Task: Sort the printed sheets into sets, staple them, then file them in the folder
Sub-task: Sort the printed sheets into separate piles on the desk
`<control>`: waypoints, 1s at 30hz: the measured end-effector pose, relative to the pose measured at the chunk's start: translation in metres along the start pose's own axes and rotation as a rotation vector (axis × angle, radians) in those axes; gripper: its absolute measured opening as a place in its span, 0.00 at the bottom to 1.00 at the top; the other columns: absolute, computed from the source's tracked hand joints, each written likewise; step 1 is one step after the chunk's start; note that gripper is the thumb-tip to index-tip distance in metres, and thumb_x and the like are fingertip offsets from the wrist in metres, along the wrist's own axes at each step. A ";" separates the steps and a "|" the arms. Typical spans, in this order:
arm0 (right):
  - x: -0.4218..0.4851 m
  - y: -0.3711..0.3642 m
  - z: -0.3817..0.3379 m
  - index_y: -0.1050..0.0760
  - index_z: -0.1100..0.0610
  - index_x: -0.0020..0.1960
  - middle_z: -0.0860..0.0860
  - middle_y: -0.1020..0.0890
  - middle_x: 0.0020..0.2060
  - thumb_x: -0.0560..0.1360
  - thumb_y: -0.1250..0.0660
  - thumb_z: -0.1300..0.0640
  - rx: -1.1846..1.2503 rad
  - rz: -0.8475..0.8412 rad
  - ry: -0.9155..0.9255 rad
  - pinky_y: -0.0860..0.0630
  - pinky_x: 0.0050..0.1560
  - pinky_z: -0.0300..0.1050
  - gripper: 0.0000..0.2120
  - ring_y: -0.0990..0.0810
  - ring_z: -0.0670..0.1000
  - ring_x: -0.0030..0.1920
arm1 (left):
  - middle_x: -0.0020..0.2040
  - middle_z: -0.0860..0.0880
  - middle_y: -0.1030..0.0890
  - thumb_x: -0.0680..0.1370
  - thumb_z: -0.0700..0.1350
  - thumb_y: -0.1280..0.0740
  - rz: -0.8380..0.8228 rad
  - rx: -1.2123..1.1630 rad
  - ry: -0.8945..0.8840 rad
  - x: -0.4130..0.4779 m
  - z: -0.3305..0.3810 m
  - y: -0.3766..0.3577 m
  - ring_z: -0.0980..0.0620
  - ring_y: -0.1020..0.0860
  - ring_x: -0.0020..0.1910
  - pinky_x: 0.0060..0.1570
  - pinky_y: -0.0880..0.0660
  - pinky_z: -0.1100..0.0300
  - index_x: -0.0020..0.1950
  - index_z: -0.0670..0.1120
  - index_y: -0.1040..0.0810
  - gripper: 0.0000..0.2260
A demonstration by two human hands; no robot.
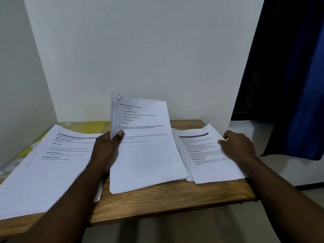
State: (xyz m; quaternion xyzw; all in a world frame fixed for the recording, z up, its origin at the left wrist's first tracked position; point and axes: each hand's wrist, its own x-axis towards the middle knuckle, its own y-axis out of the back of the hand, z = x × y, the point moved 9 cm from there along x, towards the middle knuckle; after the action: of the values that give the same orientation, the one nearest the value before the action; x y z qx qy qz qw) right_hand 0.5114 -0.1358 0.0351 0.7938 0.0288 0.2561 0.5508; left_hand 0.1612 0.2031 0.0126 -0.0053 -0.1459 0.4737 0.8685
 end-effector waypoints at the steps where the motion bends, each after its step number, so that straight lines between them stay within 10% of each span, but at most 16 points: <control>1: 0.001 -0.001 0.000 0.22 0.48 0.55 0.52 0.17 0.49 0.80 0.31 0.42 -0.028 -0.014 0.007 0.28 0.44 0.47 0.11 0.20 0.57 0.50 | 0.49 0.49 0.11 0.82 0.51 0.29 -0.001 -0.002 -0.001 0.000 0.000 0.000 0.47 0.12 0.48 0.50 0.18 0.51 0.55 0.49 0.15 0.07; 24: -0.005 0.005 -0.016 0.19 0.53 0.55 0.54 0.19 0.54 0.79 0.29 0.46 -0.021 0.155 0.093 0.24 0.52 0.52 0.11 0.20 0.59 0.54 | 0.46 0.52 0.11 0.83 0.48 0.29 -0.042 0.004 -0.020 -0.002 0.003 -0.008 0.53 0.12 0.43 0.39 0.19 0.61 0.55 0.48 0.15 0.06; 30: -0.025 0.008 -0.080 0.20 0.50 0.41 0.48 0.16 0.38 0.77 0.24 0.46 0.532 0.041 0.246 0.26 0.43 0.45 0.11 0.18 0.50 0.41 | 0.47 0.51 0.11 0.82 0.50 0.29 -0.042 0.003 -0.016 -0.003 0.003 -0.009 0.51 0.12 0.45 0.44 0.19 0.57 0.56 0.48 0.14 0.07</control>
State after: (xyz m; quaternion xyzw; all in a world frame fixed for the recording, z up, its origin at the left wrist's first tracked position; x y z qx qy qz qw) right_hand 0.4529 -0.0781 0.0542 0.8738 0.1454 0.3449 0.3104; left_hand 0.1657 0.1953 0.0163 0.0029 -0.1520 0.4555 0.8771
